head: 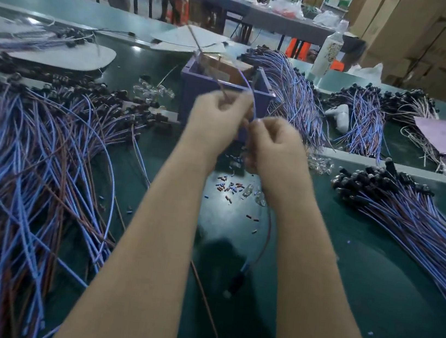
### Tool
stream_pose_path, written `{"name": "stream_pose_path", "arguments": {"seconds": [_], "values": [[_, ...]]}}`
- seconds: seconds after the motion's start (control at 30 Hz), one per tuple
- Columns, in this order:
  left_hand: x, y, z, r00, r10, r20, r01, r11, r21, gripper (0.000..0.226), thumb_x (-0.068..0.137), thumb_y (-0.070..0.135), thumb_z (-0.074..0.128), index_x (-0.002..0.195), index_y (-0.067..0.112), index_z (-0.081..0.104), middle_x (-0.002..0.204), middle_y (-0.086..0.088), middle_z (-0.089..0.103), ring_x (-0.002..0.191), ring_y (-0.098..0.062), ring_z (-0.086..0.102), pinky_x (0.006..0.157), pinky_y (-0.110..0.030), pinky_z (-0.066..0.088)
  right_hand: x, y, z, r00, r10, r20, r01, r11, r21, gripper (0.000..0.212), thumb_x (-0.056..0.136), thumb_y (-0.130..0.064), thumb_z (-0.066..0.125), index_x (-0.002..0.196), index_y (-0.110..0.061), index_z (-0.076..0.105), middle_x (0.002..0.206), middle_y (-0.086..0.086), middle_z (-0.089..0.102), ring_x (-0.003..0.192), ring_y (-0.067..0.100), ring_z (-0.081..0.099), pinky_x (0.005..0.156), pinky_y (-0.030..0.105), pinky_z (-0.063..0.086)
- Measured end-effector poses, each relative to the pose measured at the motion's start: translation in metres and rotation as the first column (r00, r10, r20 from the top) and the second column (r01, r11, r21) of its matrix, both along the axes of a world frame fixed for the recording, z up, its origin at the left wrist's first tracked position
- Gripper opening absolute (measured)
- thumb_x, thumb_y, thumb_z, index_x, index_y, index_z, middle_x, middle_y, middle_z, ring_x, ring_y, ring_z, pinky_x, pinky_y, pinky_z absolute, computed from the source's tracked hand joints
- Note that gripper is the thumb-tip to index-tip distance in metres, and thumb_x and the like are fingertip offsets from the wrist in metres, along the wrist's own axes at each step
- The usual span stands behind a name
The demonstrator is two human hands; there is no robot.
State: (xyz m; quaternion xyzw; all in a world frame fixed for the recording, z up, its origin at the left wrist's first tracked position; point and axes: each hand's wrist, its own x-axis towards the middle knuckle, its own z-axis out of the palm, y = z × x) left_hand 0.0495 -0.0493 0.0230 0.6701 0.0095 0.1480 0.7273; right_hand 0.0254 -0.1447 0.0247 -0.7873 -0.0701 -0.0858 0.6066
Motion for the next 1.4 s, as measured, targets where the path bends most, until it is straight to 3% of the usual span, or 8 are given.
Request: {"name": "stream_pose_path", "arguments": {"seconds": [0.1,0.3,0.5,0.77,0.87,1.03,1.27,1.4], "values": [[0.004,-0.006,-0.026,0.998,0.028,-0.051,-0.021,0.990,0.141,0.022,0.097,0.018,0.050,0.079,0.014,0.062,0.075,-0.003,0.063,0.071,-0.017,0.057,0.071,-0.028,0.049,0.007,0.005,-0.027,0.996,-0.047,-0.069,0.042,0.996,-0.085,0.011,0.097,-0.010,0.046,0.094,-0.005,0.056,0.090,0.017,0.065,0.077,0.029,0.065,0.076,0.047,0.056],[0.005,0.005,-0.051,0.987,-0.047,-0.153,0.097,0.939,0.331,0.028,0.100,0.014,0.038,0.087,0.016,0.062,0.079,0.007,0.058,0.075,-0.009,0.052,0.066,-0.023,0.042,0.025,-0.020,-0.047,0.952,-0.298,0.073,0.298,0.847,-0.440,0.016,0.094,-0.013,0.047,0.104,-0.014,0.060,0.107,0.007,0.063,0.102,0.026,0.057,0.093,0.040,0.045],[0.000,0.002,-0.049,0.989,-0.134,-0.065,0.143,0.975,0.169,0.026,0.099,0.017,0.047,0.080,0.023,0.064,0.077,0.012,0.064,0.057,0.006,0.056,0.058,-0.011,0.048,0.043,-0.050,-0.019,0.877,-0.452,0.159,0.476,0.777,-0.413,0.016,0.097,-0.007,0.043,0.107,-0.007,0.054,0.100,0.009,0.060,0.093,0.025,0.058,0.088,0.039,0.049],[0.001,-0.010,-0.058,0.987,-0.096,-0.132,0.083,0.992,-0.099,0.026,0.098,0.005,0.042,0.078,0.009,0.058,0.062,0.003,0.069,0.050,0.000,0.063,0.051,-0.012,0.049,0.028,-0.007,-0.060,0.904,-0.359,0.233,0.401,0.900,-0.172,0.020,0.097,-0.018,0.050,0.096,-0.003,0.063,0.088,0.011,0.068,0.083,0.030,0.062,0.077,0.033,0.046],[0.004,-0.014,-0.066,0.988,0.009,-0.151,-0.004,0.999,0.033,0.025,0.097,0.007,0.044,0.076,0.013,0.056,0.065,0.000,0.066,0.046,-0.001,0.058,0.054,-0.016,0.047,0.025,0.001,-0.079,0.912,-0.357,0.202,0.391,0.906,-0.165,0.022,0.098,-0.016,0.047,0.107,-0.004,0.063,0.096,0.015,0.069,0.090,0.034,0.061,0.077,0.031,0.039],[0.005,-0.014,-0.071,0.985,0.172,-0.028,-0.156,0.941,0.300,0.016,0.097,0.015,0.044,0.099,0.017,0.060,0.078,0.000,0.065,0.075,-0.017,0.058,0.074,-0.025,0.045,0.027,0.004,-0.081,0.904,-0.363,0.224,0.408,0.890,-0.204,0.041,0.097,-0.016,0.044,0.137,-0.013,0.040,0.093,0.014,0.070,0.088,0.033,0.060,0.073,0.034,0.036],[0.001,-0.015,-0.071,0.972,0.233,0.035,-0.230,0.906,0.357,0.030,0.097,0.013,0.045,0.124,0.017,0.056,0.092,-0.005,0.067,0.089,-0.021,0.059,0.078,-0.024,0.041,0.026,0.008,-0.085,0.948,-0.267,0.174,0.312,0.892,-0.327,0.066,0.096,-0.014,0.041,0.151,-0.023,0.006,0.084,0.019,0.064,0.076,0.034,0.054,0.064,0.035,0.032],[0.001,-0.013,-0.072,0.972,0.236,0.018,-0.228,0.910,0.346,0.030,0.096,0.012,0.044,0.124,0.016,0.056,0.095,-0.008,0.069,0.092,-0.023,0.062,0.079,-0.024,0.042,0.027,0.010,-0.086,0.952,-0.256,0.168,0.301,0.884,-0.358,0.066,0.095,-0.014,0.041,0.151,-0.029,0.010,0.082,0.019,0.061,0.071,0.031,0.049,0.065,0.036,0.034]]}}
